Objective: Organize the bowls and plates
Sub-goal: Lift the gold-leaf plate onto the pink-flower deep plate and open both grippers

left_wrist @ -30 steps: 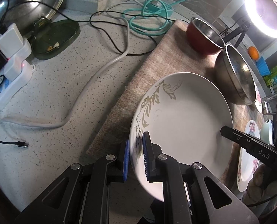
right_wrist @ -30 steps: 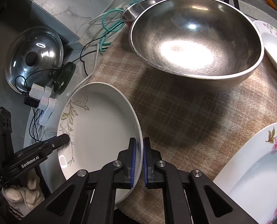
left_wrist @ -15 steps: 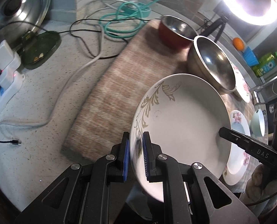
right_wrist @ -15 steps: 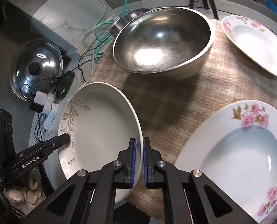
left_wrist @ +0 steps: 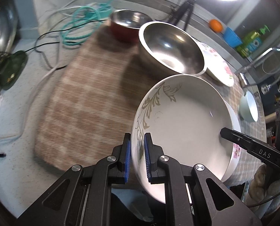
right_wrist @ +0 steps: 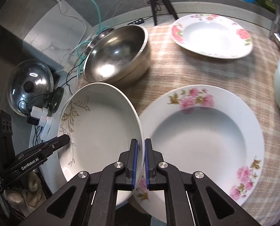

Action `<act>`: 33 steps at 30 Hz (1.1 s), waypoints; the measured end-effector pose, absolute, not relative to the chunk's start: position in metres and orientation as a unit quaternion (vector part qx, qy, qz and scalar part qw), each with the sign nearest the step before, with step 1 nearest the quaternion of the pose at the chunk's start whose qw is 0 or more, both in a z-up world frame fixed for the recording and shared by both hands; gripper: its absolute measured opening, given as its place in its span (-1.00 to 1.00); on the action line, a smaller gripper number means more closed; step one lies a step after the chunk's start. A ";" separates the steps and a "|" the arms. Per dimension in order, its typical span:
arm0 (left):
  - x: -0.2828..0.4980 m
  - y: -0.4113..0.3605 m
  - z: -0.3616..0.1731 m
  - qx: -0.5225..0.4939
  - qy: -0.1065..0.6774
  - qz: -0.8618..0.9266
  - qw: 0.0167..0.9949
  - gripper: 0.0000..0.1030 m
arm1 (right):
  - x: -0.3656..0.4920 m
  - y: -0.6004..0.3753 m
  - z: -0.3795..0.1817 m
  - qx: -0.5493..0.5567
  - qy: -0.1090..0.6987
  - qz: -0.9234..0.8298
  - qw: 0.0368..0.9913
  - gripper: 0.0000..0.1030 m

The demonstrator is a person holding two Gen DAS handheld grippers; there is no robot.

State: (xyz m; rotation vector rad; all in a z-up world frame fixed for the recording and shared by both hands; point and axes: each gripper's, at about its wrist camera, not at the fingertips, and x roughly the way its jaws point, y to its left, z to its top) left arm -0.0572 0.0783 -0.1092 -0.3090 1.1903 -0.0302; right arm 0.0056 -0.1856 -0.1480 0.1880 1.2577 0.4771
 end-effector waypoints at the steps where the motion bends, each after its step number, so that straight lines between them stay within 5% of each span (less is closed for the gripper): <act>1: -0.056 0.073 -0.109 -0.142 0.559 -0.019 0.817 -0.77 | 0.005 -0.191 -0.148 0.089 0.581 0.215 0.780 -0.87; 33: -0.020 -0.032 -0.129 -0.067 0.587 -0.123 0.798 -0.77 | -0.011 -0.309 -0.168 0.150 0.582 0.100 0.793 -0.86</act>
